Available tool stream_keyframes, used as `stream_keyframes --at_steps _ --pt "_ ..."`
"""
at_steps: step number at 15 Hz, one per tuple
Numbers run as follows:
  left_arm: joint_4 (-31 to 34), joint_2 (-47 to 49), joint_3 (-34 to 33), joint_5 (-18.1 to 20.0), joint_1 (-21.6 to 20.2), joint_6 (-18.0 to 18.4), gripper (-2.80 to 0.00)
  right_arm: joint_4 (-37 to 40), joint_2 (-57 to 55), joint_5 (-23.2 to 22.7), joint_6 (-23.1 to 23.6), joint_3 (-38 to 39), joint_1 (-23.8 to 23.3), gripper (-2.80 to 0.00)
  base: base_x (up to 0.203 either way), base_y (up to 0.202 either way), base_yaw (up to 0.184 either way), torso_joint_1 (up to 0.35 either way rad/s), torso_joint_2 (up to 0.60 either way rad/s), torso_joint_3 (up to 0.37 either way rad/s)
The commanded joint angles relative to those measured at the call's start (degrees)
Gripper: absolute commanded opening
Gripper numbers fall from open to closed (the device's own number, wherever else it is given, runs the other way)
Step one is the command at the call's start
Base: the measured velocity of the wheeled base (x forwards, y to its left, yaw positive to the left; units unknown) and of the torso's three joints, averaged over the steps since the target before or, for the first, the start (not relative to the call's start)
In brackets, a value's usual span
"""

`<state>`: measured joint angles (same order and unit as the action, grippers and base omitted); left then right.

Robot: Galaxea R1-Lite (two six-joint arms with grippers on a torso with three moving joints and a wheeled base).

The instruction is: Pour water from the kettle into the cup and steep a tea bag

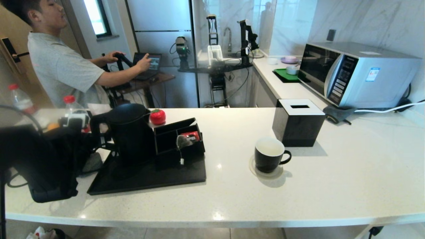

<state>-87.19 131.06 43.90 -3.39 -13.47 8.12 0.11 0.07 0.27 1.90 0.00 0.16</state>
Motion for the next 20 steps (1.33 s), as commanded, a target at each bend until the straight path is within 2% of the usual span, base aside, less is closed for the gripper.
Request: stream_keyframes --at_steps 1,8,20 --pt "-2.77 0.41 0.40 -0.02 0.43 0.05 0.00 -0.02 -0.07 0.00 0.03 0.00 0.02 -2.80 0.000 0.000 0.000 0.000 0.00 0.000" --pt "-2.77 0.42 3.27 0.05 0.64 0.23 0.00 0.00 -0.07 0.00 0.03 0.00 0.02 -2.80 0.000 0.000 0.000 0.000 0.00 0.000" --pt "-2.77 -0.02 2.42 -0.04 0.73 0.14 0.00 0.06 -0.07 0.00 0.03 0.00 0.02 -2.80 0.000 0.000 0.000 0.000 0.00 0.000"
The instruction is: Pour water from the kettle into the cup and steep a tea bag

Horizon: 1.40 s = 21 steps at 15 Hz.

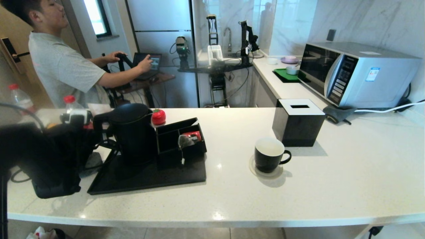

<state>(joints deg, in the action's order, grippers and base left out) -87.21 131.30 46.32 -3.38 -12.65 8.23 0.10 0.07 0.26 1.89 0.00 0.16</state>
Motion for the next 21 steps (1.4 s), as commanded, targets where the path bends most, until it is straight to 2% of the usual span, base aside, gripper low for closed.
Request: stream_keyframes --at_steps 1,21 --pt "-2.74 -0.35 -0.01 -0.05 -0.09 0.03 0.00 0.08 -0.07 0.00 0.04 0.00 0.02 -2.80 0.000 0.000 0.000 0.000 0.00 0.000" --pt "-2.74 0.44 0.93 0.12 0.00 0.38 0.00 -0.01 -0.07 0.00 0.04 0.00 0.02 -2.80 0.000 0.000 0.000 0.000 0.00 0.000"
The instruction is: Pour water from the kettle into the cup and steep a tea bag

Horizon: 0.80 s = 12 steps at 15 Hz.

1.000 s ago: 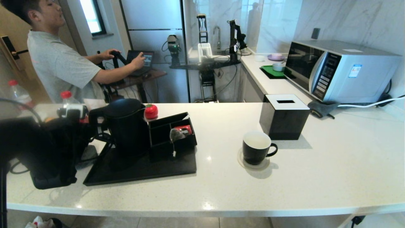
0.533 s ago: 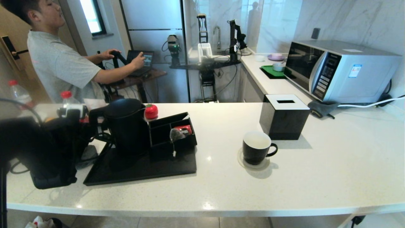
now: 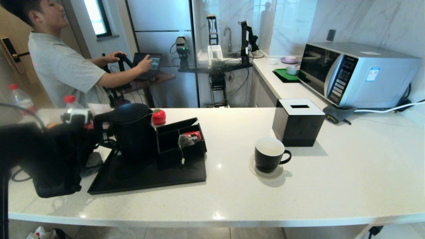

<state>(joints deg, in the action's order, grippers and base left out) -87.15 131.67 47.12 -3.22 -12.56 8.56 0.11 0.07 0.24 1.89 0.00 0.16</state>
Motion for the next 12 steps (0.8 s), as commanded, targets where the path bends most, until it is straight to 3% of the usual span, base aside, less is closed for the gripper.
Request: stream_keyframes --at_steps 1,12 --pt "-2.80 0.08 0.65 -0.03 -0.10 0.05 0.00 -0.02 -0.07 0.02 0.04 0.00 0.02 -2.80 0.000 0.000 0.000 0.000 0.00 0.000" --pt "-2.80 0.69 1.93 -0.03 0.34 0.14 0.00 0.04 -0.07 0.02 0.04 0.00 0.02 -2.80 0.000 0.000 0.000 0.000 0.00 0.000"
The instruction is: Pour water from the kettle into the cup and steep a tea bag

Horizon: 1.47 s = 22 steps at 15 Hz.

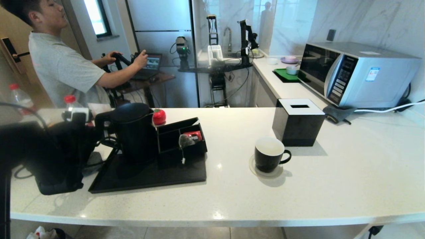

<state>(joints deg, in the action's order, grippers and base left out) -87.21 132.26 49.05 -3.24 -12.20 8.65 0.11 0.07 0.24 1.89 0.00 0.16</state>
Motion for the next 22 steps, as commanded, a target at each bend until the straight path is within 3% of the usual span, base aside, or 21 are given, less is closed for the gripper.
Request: stream_keyframes --at_steps 1,3,4,22 --pt "-2.74 0.11 -0.01 -0.01 -0.01 0.05 0.00 -0.02 -0.07 0.02 0.04 0.00 0.02 -2.80 0.000 0.000 0.000 0.000 0.00 0.000" --pt "-2.74 0.11 -0.10 -0.01 -0.01 0.06 0.00 -0.02 -0.07 0.02 0.04 0.00 0.02 -2.80 0.000 0.000 0.000 0.000 0.00 0.000" --pt "-2.74 0.11 -0.11 -0.01 0.07 0.14 -2.80 -0.02 -0.07 0.02 0.04 0.00 0.02 -2.80 0.000 0.000 0.000 0.000 0.00 0.000" --pt "-2.74 -0.52 -0.54 -0.10 0.34 -0.04 -2.80 0.06 -0.07 0.02 0.04 0.00 0.02 -2.80 0.000 0.000 0.000 0.000 0.00 0.000"
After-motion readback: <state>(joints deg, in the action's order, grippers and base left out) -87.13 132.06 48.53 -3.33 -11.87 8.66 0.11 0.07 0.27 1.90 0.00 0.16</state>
